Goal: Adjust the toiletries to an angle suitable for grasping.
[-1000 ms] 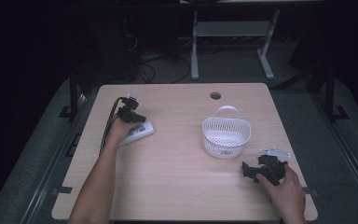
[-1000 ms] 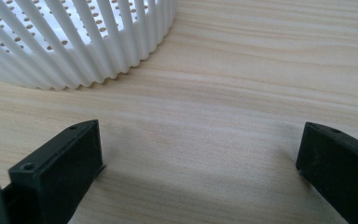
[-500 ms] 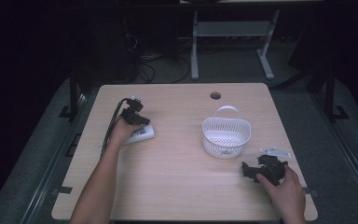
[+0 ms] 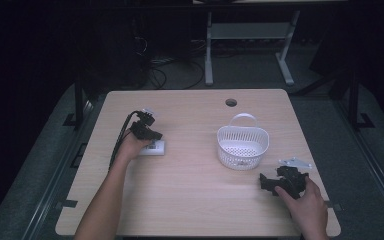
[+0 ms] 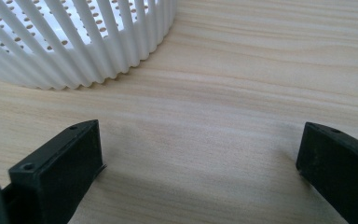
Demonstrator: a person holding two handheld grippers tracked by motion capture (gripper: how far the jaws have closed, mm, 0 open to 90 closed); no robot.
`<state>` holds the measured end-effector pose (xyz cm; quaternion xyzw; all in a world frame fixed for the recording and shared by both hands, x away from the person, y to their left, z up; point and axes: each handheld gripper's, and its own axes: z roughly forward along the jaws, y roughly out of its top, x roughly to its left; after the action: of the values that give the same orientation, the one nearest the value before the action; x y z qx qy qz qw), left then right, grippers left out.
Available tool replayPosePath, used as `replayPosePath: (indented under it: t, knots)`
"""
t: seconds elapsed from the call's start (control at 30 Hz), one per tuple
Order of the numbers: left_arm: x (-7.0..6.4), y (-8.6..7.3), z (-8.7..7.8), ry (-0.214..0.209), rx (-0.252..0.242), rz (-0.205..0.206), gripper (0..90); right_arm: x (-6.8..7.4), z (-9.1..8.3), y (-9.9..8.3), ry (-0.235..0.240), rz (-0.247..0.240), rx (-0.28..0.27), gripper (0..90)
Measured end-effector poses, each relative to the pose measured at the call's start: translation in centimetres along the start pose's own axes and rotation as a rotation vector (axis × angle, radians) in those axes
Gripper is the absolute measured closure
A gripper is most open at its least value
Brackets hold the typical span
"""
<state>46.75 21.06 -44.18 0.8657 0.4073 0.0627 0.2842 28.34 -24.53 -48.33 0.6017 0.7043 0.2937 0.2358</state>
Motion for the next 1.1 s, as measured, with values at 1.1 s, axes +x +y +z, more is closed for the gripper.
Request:
replayPosePath:
  t: [1.1]
  knots:
    - [-4.6, -4.5, -2.6, -0.034, 0.002, 0.072, 90.0, 0.0, 0.0, 0.0, 0.0, 0.001, 0.0, 0.0]
